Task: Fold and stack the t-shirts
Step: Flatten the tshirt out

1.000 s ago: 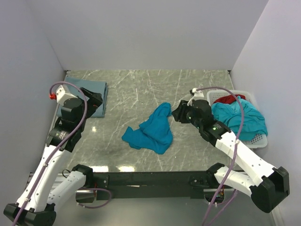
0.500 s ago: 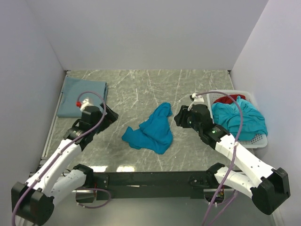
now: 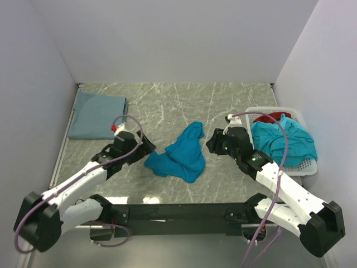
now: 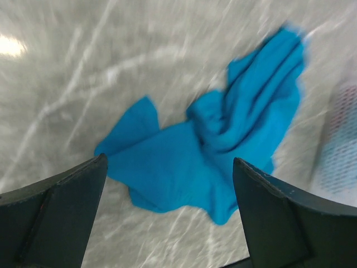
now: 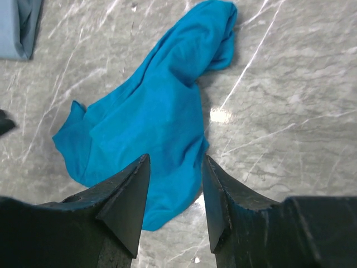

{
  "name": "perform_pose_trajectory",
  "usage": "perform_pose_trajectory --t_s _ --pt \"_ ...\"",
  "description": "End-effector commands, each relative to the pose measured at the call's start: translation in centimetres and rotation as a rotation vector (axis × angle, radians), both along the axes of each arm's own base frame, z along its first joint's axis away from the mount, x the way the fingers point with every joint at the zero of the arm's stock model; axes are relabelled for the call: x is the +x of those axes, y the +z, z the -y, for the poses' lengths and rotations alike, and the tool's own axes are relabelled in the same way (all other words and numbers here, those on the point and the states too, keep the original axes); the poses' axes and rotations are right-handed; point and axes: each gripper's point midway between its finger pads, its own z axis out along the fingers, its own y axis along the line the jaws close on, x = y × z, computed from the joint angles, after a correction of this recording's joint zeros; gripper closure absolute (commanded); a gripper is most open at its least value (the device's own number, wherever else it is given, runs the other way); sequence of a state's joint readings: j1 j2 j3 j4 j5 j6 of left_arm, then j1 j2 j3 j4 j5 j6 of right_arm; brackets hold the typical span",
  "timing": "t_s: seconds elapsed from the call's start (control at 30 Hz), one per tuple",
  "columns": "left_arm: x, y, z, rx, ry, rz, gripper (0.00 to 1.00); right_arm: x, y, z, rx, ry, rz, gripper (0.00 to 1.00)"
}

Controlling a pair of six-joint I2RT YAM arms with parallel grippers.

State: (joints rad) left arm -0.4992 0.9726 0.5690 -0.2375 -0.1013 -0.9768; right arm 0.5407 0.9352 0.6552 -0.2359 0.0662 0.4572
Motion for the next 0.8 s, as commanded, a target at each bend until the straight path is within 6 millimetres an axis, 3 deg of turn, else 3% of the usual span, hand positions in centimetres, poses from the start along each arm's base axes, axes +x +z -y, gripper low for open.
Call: perform_pose_trajectory --t_s 0.0,0.3,0.5,0.77 --pt "-0.9 -2.5 2.1 0.008 -0.036 -0.078 0.01 -0.3 -0.1 -1.0 0.042 0.037 0.002 0.5" --pt "-1.8 -4.9 2.8 0.018 -0.025 -0.102 0.01 -0.9 -2.9 -0.9 0.017 0.037 -0.076 0.5" --pt "-2.6 -7.6 2.8 0.05 -0.031 -0.19 0.01 -1.0 -2.6 -1.3 0.037 0.062 -0.067 0.49" --pt "-2.2 -9.8 0.8 0.122 0.125 -0.27 0.03 -2.7 -5.3 -2.2 0.048 0.116 -0.155 0.47"
